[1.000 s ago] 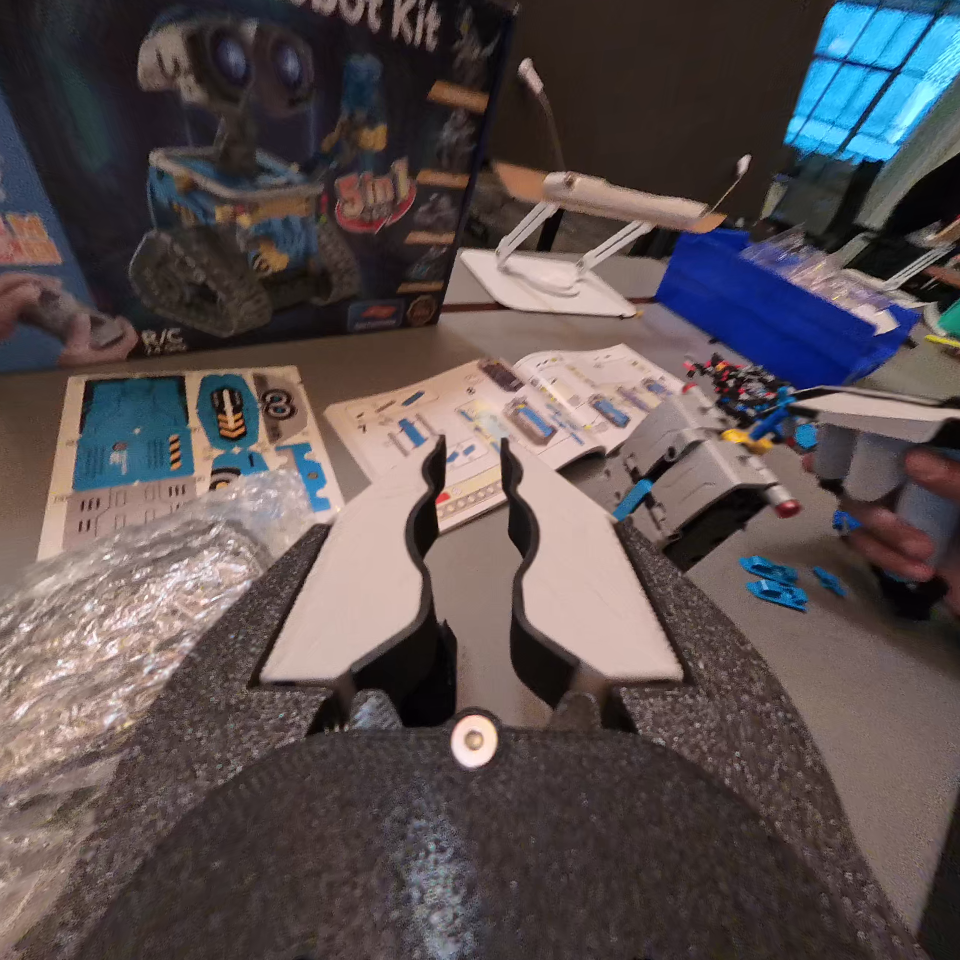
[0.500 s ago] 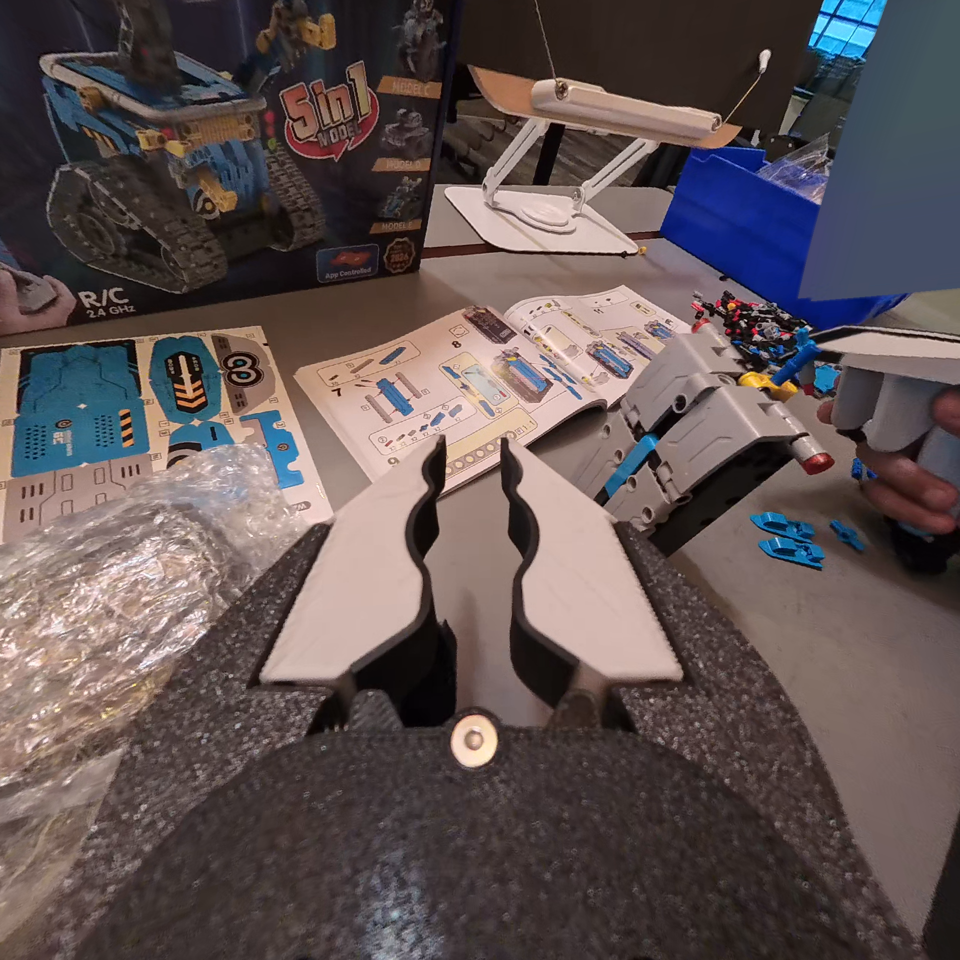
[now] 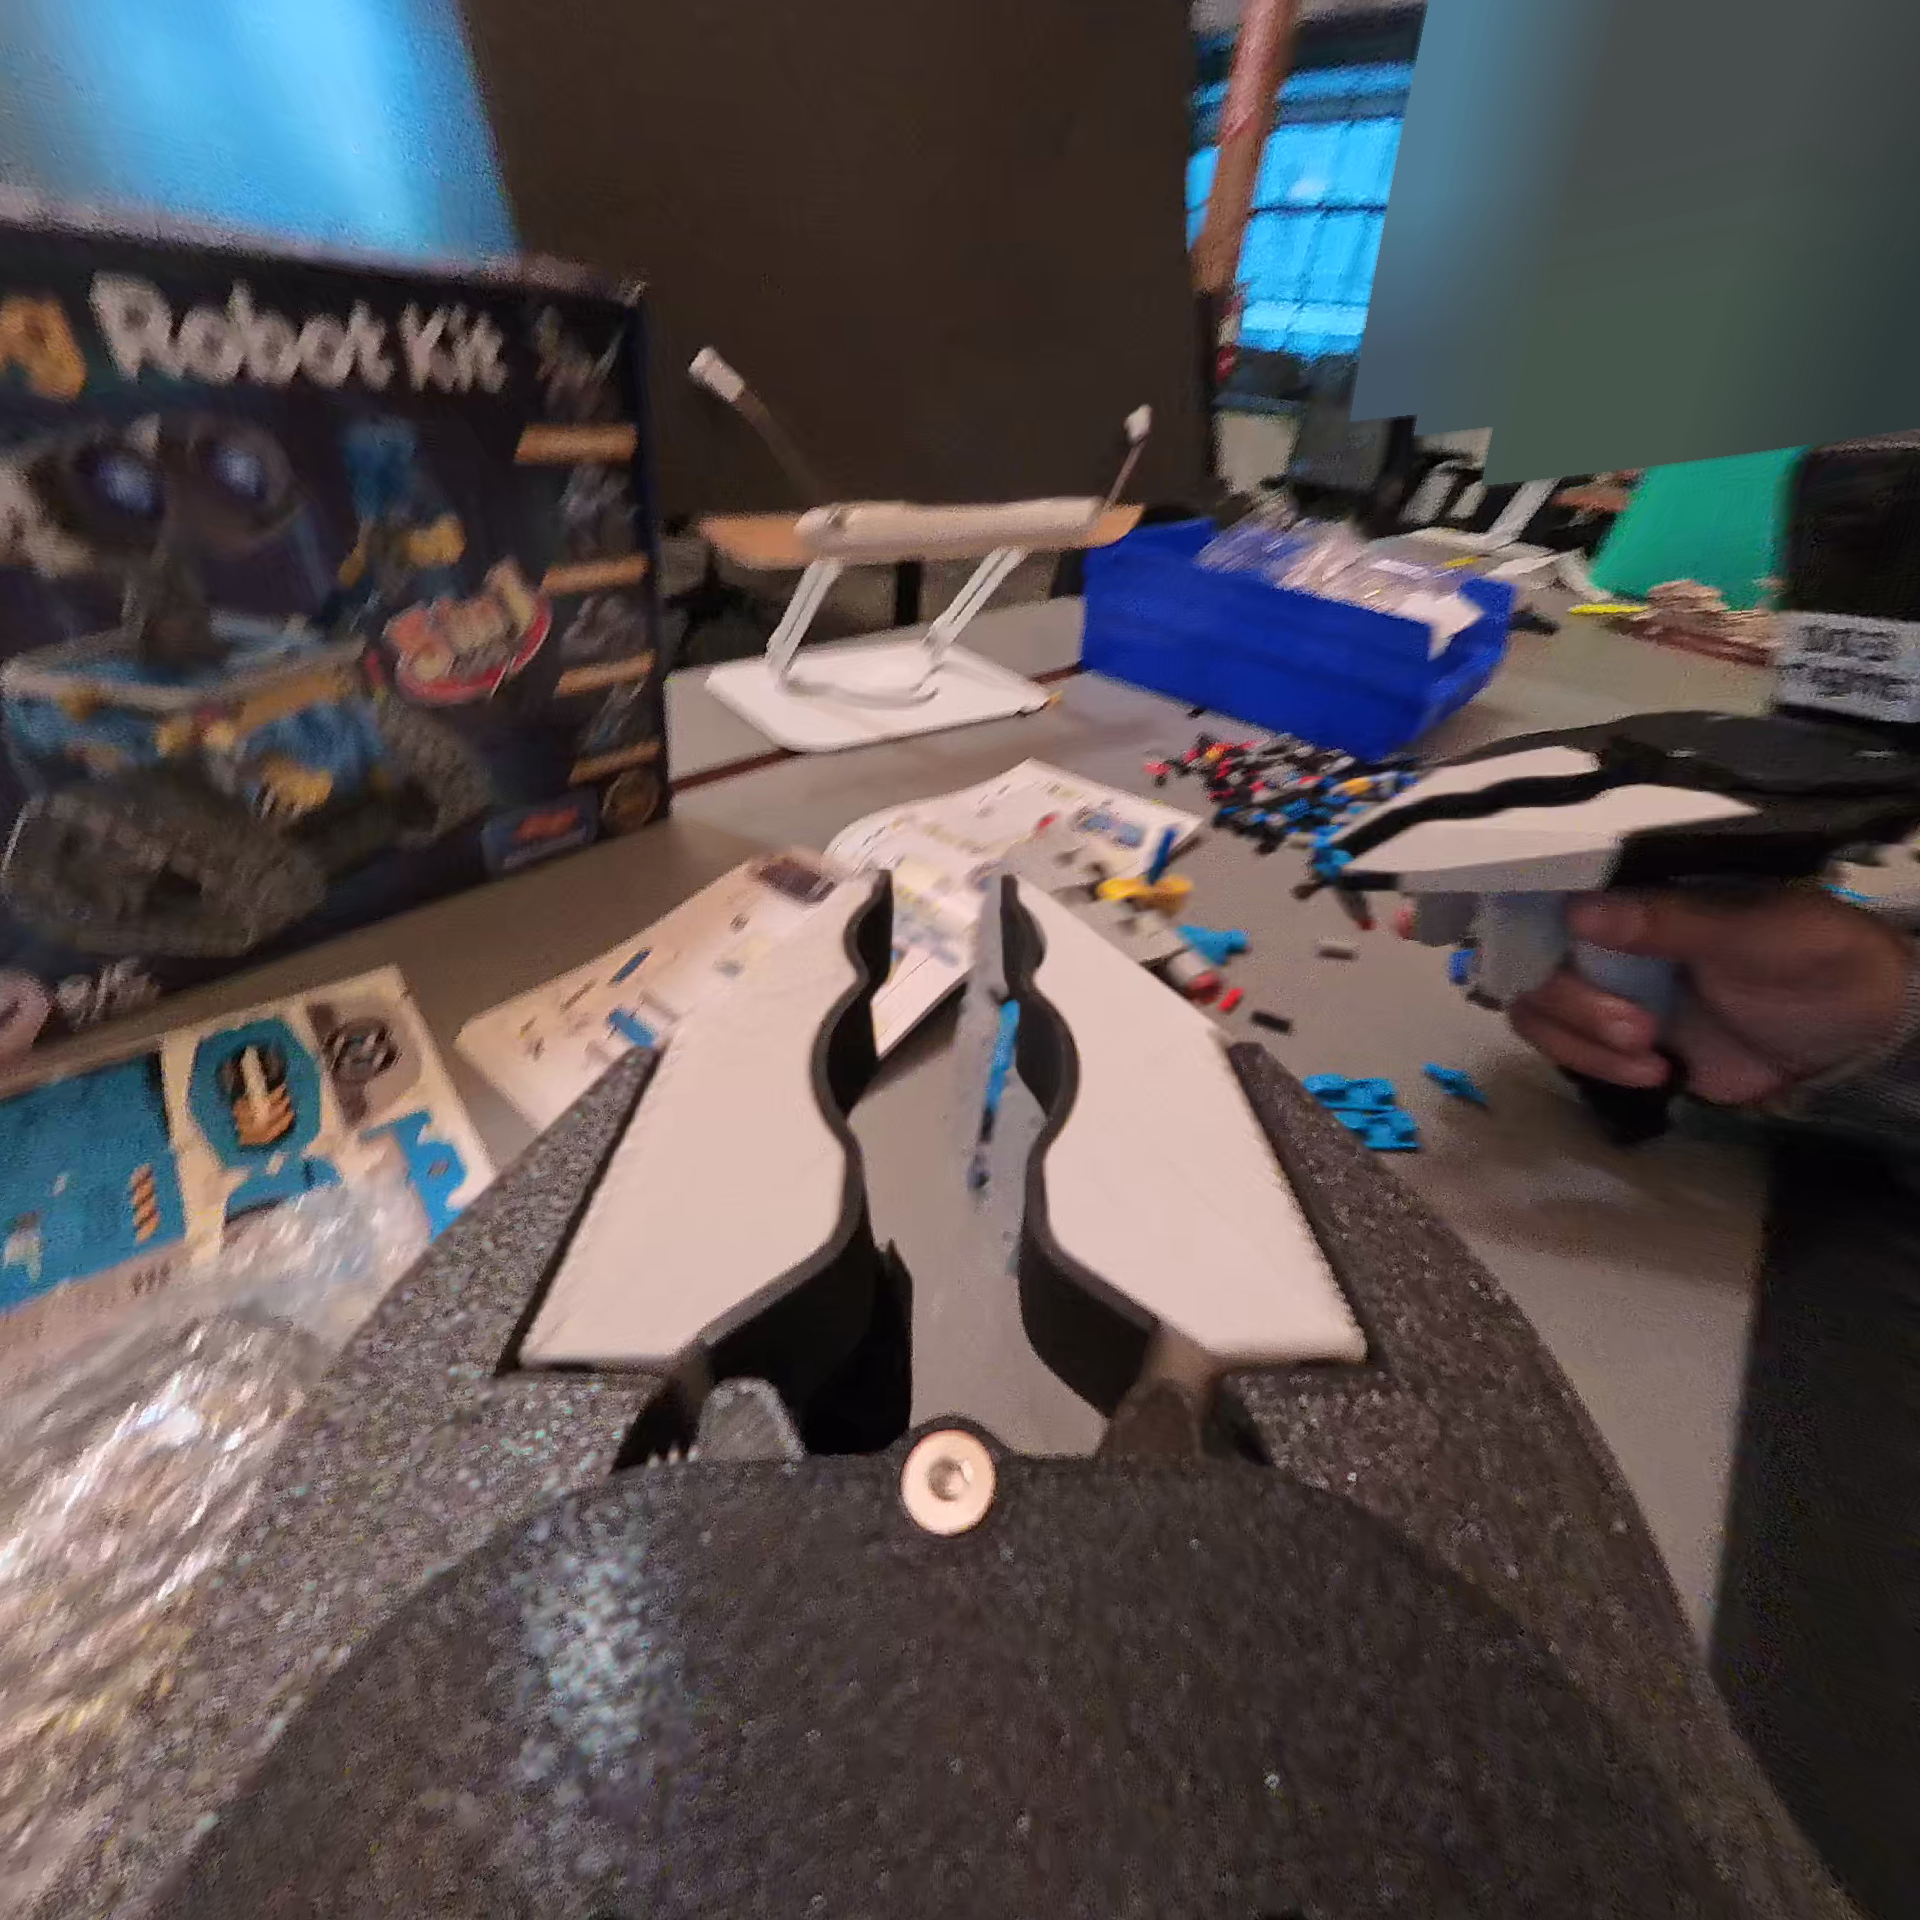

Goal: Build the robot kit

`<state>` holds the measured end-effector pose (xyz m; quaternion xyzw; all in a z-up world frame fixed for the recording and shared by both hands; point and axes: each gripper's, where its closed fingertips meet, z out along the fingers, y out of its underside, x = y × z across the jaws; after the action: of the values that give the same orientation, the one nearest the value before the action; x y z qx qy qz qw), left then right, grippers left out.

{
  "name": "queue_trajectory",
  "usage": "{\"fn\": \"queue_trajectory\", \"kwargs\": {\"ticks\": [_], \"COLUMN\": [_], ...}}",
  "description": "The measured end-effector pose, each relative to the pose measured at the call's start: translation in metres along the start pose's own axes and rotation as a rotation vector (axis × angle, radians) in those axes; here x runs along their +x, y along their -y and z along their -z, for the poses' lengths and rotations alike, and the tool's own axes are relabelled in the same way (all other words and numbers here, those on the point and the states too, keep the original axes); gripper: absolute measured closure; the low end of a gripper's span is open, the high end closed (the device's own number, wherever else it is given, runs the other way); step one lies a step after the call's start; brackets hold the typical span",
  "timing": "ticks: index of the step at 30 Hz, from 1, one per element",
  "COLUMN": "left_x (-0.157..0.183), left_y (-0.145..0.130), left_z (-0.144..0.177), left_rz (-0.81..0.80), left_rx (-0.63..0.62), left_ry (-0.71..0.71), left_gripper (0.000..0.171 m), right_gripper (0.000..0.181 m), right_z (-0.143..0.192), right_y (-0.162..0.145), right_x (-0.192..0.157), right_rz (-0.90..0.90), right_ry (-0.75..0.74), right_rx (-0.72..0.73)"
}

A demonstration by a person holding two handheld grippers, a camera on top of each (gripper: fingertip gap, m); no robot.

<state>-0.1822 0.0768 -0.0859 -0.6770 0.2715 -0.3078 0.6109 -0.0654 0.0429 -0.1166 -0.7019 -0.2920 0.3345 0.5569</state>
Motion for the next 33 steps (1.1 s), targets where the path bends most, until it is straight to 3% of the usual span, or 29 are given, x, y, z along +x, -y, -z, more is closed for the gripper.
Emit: {"fn": "queue_trajectory", "kwargs": {"ticks": [3, 6, 9, 11, 14, 17, 20, 28, 30, 33], "left_x": [0.034, 0.08, 0.127, 0.152, 0.173, 0.174, 0.175, 0.165, 0.163, 0.159], "left_y": [0.022, 0.022, 0.008, 0.009, 0.016, 0.023, 0.032, 0.039, 0.037, 0.028], "left_z": [0.009, 0.007, 0.002, 0.002, 0.003, 0.005, 0.013, 0.03, 0.03, 0.024], "left_rz": [-0.05, 0.033, 0.121, 0.232, 0.345, 0.344, 0.407, 0.621, 0.571, 0.298], "left_rx": [0.091, 0.021, -0.126, -0.13, -0.092, -0.04, -0.004, 0.069, 0.071, 0.062], "left_ry": [-0.103, -0.239, -0.355, -0.45, -0.518, -0.489, -0.505, -0.547, -0.524, -0.374], "left_gripper": [0.152, 0.151, 0.146, 0.146, 0.144, 0.146, 0.165, 0.165, 0.165, 0.157], "right_gripper": [0.174, 0.174, 0.174, 0.174, 0.174, 0.174, 0.174, 0.173, 0.173, 0.173], "right_z": [0.009, 0.019, 0.03, 0.036, 0.042, 0.043, 0.046, 0.046, 0.044, 0.038], "right_y": [0.019, 0.041, 0.061, 0.069, 0.073, 0.069, 0.071, 0.068, 0.066, 0.059], "right_x": [-0.001, -0.014, -0.04, -0.058, -0.073, -0.089, -0.097, -0.106, -0.105, -0.1], "right_rz": [-0.057, -0.169, -0.417, -0.581, -0.699, -0.652, -0.59, -0.546, -0.555, -0.577], "right_ry": [0.006, 0.072, 0.258, 0.399, 0.492, 0.506, 0.505, 0.536, 0.534, 0.503], "right_rx": [0.105, 0.227, 0.357, 0.414, 0.467, 0.436, 0.427, 0.388, 0.38, 0.34]}}
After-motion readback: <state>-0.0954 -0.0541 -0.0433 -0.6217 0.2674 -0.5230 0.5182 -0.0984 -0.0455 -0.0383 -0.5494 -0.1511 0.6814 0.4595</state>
